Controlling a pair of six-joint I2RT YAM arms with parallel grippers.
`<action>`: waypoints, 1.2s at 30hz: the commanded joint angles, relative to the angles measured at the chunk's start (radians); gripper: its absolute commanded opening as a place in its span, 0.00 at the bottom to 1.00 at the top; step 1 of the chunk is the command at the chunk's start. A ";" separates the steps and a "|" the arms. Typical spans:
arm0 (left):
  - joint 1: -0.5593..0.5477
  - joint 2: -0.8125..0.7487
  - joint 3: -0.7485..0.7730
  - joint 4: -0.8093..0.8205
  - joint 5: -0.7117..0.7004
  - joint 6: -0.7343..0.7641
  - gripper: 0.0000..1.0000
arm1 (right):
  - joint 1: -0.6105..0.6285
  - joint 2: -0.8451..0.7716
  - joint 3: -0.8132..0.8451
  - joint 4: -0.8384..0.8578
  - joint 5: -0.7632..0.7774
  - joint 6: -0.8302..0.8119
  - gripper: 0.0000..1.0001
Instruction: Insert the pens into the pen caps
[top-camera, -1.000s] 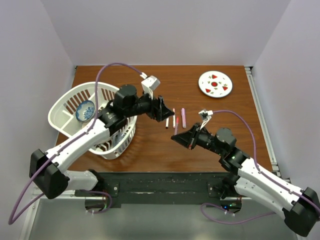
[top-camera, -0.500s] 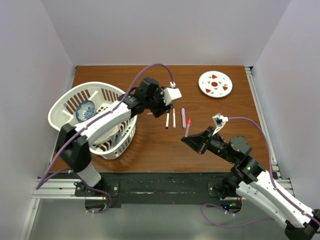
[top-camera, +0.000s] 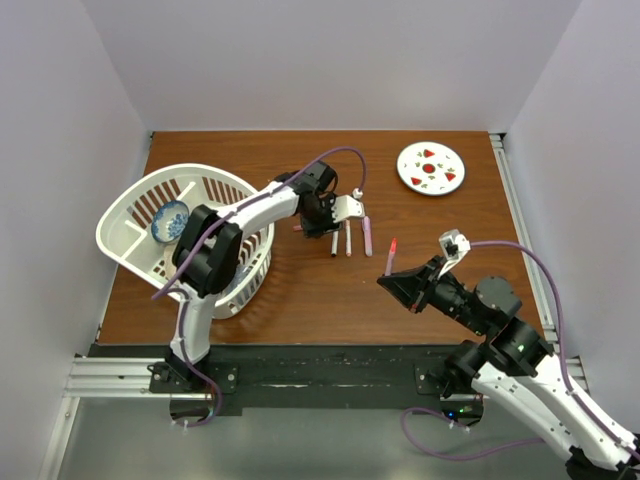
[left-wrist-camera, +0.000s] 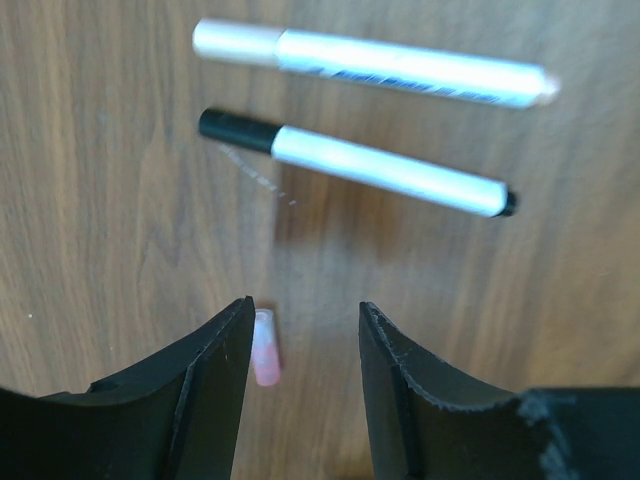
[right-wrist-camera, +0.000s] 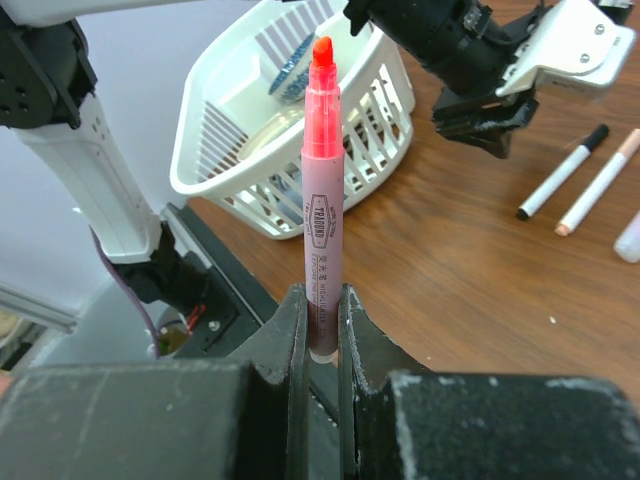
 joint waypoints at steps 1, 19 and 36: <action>0.016 0.024 0.062 -0.007 -0.011 0.045 0.51 | 0.000 -0.008 0.039 -0.036 0.044 -0.065 0.00; 0.094 0.110 0.080 -0.045 -0.042 0.062 0.47 | 0.000 0.002 0.046 -0.042 0.084 -0.095 0.00; 0.097 -0.051 -0.071 0.096 0.108 -0.160 0.00 | 0.001 0.012 0.009 0.015 0.052 -0.034 0.00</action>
